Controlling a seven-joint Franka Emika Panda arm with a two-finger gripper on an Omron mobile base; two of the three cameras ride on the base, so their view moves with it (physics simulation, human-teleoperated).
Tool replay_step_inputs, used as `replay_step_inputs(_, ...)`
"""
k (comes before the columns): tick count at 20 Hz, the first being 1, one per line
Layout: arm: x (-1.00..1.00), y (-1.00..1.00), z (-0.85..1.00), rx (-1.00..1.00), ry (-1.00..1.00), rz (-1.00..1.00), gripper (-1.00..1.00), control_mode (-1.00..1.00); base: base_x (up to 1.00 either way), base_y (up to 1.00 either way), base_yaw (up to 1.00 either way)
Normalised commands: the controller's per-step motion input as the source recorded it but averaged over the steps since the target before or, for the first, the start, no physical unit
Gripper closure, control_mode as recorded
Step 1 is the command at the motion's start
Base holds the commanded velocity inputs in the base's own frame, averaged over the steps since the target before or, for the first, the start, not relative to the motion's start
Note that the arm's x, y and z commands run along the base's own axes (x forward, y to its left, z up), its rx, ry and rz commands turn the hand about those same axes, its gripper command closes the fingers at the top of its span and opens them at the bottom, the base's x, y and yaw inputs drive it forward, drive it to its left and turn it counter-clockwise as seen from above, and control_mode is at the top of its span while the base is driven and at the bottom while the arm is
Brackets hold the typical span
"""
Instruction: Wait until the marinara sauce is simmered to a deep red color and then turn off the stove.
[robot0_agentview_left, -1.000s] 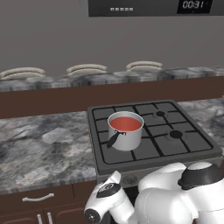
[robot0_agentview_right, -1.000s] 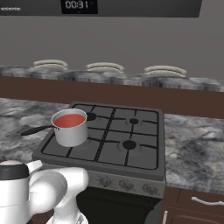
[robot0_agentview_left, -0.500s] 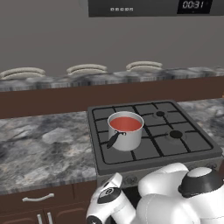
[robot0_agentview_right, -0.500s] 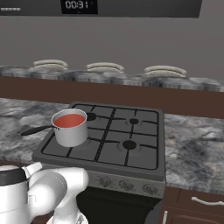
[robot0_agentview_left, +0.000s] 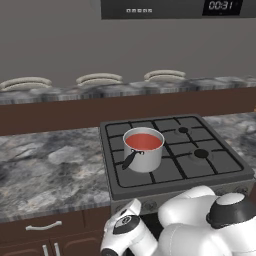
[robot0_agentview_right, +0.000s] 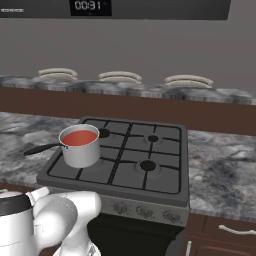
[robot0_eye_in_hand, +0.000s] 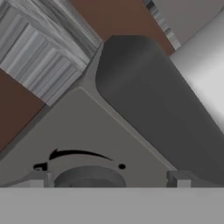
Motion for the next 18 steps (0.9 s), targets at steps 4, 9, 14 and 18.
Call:
replay_step_inputs(4, 0.00, -0.56, -0.03, 0.00, 0.00, 0.01, -1.00, -1.00, 0.00, 0.00, 0.00)
replay_step_inputs(9, 0.00, -0.03, 0.00, 0.00, 0.00, 0.00, -1.00, -1.00, 0.00, 0.00, 0.00)
replay_step_inputs(14, -0.02, -0.31, -0.09, -0.01, 0.00, 0.04, -1.00, -1.00, 0.00, 0.00, 0.00)
replay_step_inputs(18, 0.00, -0.01, 0.00, 0.00, 0.00, 0.00, 1.00, -1.00, 0.00, 0.00, 0.00)
